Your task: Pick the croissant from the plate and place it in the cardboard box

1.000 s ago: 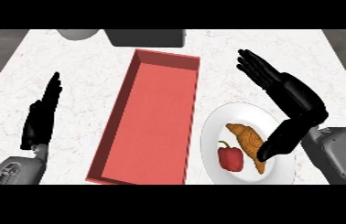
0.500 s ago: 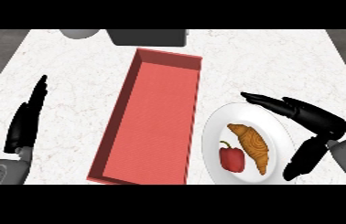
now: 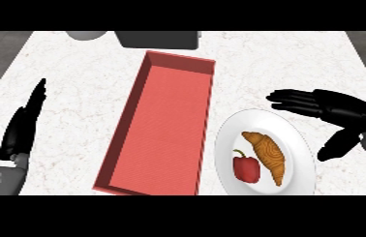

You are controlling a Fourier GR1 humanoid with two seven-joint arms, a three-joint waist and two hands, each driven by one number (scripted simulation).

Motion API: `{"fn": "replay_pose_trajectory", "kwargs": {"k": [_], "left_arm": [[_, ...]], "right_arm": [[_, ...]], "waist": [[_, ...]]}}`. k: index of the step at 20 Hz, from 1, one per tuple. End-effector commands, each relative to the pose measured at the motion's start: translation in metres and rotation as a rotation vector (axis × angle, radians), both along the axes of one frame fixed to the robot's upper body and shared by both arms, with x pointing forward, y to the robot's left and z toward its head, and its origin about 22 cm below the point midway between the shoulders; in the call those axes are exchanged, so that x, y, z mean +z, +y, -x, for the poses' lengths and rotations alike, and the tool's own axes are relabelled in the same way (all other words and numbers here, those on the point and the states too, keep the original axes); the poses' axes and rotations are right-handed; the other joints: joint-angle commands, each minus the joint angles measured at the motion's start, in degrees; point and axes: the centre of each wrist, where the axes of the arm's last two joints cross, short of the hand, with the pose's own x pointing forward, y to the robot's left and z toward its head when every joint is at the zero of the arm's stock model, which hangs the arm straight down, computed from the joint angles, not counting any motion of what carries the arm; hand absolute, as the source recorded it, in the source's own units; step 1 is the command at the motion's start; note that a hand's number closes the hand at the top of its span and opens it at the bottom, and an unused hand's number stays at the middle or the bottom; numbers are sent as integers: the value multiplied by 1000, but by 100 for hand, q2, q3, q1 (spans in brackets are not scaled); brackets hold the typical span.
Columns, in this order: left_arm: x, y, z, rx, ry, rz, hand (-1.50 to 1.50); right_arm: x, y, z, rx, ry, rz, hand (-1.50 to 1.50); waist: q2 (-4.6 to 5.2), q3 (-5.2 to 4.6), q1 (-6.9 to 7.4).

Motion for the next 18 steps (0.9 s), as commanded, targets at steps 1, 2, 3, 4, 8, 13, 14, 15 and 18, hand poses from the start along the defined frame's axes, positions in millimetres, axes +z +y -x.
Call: {"fn": "replay_pose_trajectory", "kwargs": {"k": [1, 2, 3, 4, 8, 13, 14, 15, 18], "left_arm": [[-5, 8, 11, -2, 21, -18, 0], [-7, 7, 8, 2, 16, -7, 0], [-2, 10, 4, 14, 9, 0, 0], [-8, -1, 1, 14, 13, -2, 0], [6, 18, 3, 20, 15, 4, 0], [-1, 19, 10, 28, 2, 0, 0], [1, 13, 4, 18, 10, 3, 0], [-6, 6, 4, 43, 21, -5, 0], [-9, 10, 13, 30, 7, -7, 0]], "right_arm": [[18, 10, -14, 130, -61, 195, -150], [6, 22, -16, 156, -74, 250, -150], [21, 27, -17, 171, -83, 289, -150], [24, 31, -24, 164, -65, 339, -150], [8, 58, -21, 194, -115, 505, -150], [1, 99, -18, 207, -104, 591, -150], [-1, 91, -26, 209, -71, 620, -150], [-16, 101, -14, 221, -68, 634, -150], [-14, 100, -13, 196, -140, 658, -150]], "waist": [[-40, -14, -1], [-24, -15, 18], [-47, -20, -82], [-38, -20, -79], [-57, -19, -115], [-72, -19, -191], [-62, -17, -186], [-67, -17, -210], [-72, -17, -208]]}}
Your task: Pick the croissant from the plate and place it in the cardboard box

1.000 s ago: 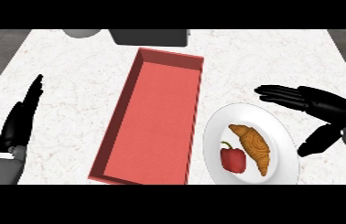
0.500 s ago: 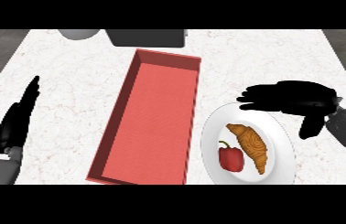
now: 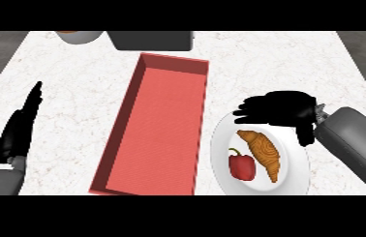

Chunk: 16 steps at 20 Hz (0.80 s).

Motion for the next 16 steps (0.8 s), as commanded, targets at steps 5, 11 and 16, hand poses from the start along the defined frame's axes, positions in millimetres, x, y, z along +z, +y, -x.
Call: {"fn": "replay_pose_trajectory", "kwargs": {"k": [5, 11, 16], "left_arm": [[4, 20, 11, -19, -5, -8, 0], [-10, 4, 10, 10, 18, 0, 0], [-6, 13, 7, 13, 0, 2, 0]], "right_arm": [[-36, -1, 4, 25, 0, 51, -150], [-11, 19, 21, 36, 14, 77, -150], [-21, 24, 19, 52, 56, 38, -150]], "waist": [[3, 3, 3], [-15, 0, -55], [-8, 0, -46]]}}
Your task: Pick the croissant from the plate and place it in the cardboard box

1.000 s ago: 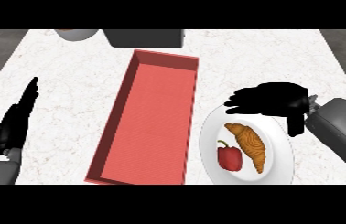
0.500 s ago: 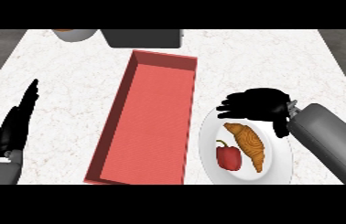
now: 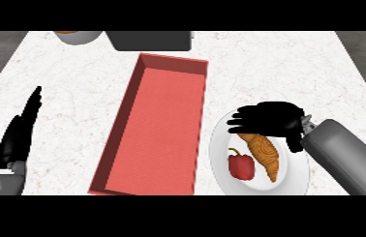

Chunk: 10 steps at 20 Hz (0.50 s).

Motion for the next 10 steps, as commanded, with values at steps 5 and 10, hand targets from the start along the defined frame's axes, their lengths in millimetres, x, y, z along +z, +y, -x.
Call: {"fn": "replay_pose_trajectory", "kwargs": {"k": [5, 10], "left_arm": [[10, -9, -10, -3, 4, 12, 0], [7, -7, 1, 8, -8, -8, 0]], "right_arm": [[2, 17, 31, 94, 93, -51, -150], [-8, 4, 45, 94, 76, 13, -150]], "waist": [[-11, 0, -38], [-7, 1, -7]]}}
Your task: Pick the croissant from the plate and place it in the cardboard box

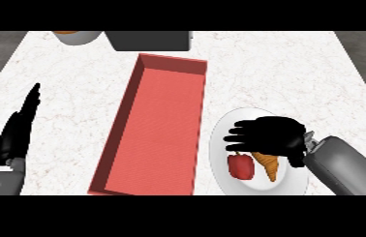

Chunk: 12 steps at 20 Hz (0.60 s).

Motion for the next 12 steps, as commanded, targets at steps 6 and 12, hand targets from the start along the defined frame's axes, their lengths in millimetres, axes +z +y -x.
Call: {"fn": "replay_pose_trajectory", "kwargs": {"k": [6, 12], "left_arm": [[-2, -17, -5, -14, -4, 6, 0], [8, 15, 1, -7, -1, -2, 0]], "right_arm": [[-16, -5, 19, -36, 11, 128, -150], [-45, -4, 15, -82, -25, 104, 150]], "waist": [[7, 2, 5], [11, 2, 24]]}}
